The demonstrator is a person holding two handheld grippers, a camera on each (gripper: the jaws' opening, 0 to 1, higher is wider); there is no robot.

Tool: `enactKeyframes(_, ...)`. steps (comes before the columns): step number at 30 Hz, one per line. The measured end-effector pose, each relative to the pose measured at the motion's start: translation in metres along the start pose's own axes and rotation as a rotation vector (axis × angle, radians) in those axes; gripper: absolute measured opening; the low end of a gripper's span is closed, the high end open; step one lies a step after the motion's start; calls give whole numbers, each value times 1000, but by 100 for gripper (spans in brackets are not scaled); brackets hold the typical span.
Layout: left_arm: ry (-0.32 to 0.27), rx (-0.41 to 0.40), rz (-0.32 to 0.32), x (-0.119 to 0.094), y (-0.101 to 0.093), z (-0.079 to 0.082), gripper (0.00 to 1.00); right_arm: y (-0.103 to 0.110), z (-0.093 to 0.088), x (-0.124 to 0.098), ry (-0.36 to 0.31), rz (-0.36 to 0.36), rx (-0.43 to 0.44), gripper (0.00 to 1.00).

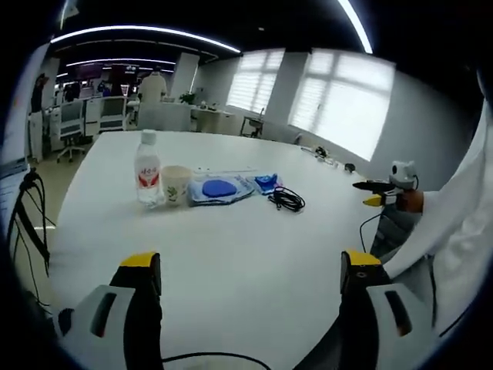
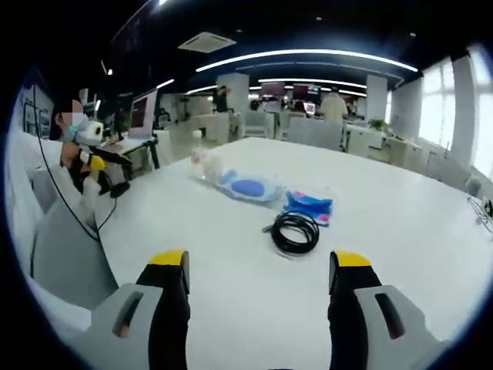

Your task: Arrange the tabletop items into an orderly group along one side of the table until the central work area is clear of visible clutter.

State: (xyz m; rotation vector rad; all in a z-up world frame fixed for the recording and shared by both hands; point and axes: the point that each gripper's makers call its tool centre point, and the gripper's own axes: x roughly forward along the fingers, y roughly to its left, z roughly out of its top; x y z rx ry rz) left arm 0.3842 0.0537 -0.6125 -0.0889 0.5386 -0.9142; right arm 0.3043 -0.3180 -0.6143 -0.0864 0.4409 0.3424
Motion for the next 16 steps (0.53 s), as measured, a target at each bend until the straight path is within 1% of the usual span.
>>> enactKeyframes(4,3,-8,0,0,-1,-4,100,-1,-2,0,3,-5,9,73)
enactKeyframes(12,1,-23,2,1,1,-7,100,-1,-3,-1,5,-4,11,72)
enactKeyframes(16,0,-25,0,2,0,-7,100,-1,-1,-2,-1,-4,10,72)
